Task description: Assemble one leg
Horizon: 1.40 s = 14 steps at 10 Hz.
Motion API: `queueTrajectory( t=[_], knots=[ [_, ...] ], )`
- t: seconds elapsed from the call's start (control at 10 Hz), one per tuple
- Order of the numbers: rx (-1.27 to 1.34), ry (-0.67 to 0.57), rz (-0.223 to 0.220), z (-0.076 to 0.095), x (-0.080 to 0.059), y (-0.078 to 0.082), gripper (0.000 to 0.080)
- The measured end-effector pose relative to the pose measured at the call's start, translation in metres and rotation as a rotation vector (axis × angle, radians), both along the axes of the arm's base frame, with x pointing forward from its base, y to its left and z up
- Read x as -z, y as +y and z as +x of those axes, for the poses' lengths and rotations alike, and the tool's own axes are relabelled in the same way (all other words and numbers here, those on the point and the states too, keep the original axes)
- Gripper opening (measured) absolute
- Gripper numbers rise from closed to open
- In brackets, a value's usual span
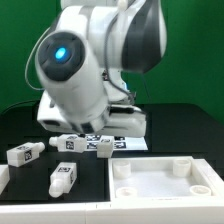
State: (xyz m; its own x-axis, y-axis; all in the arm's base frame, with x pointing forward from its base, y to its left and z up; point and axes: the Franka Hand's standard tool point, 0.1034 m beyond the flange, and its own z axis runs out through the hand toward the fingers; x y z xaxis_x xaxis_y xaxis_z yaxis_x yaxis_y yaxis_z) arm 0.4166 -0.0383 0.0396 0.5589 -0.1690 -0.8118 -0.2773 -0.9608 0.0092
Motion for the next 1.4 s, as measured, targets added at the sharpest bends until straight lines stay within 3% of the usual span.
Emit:
queueTrajectory(
  t=[0.2, 0.5, 1.0, 1.2, 1.4],
  knots=[
    [-0.026, 0.042, 0.036, 0.011, -0.006, 0.003, 0.0649],
    [-0.028, 0.035, 0.034, 0.013, -0.007, 0.003, 0.0649],
    [-0.014, 0.087, 0.008, -0.018, 0.023, 0.016, 0.0649],
    [-0.012, 0.085, 0.007, -0.017, 0.022, 0.015, 0.0649],
    [-0.012, 0.085, 0.007, -0.017, 0.023, 0.015, 0.0375]
  ],
)
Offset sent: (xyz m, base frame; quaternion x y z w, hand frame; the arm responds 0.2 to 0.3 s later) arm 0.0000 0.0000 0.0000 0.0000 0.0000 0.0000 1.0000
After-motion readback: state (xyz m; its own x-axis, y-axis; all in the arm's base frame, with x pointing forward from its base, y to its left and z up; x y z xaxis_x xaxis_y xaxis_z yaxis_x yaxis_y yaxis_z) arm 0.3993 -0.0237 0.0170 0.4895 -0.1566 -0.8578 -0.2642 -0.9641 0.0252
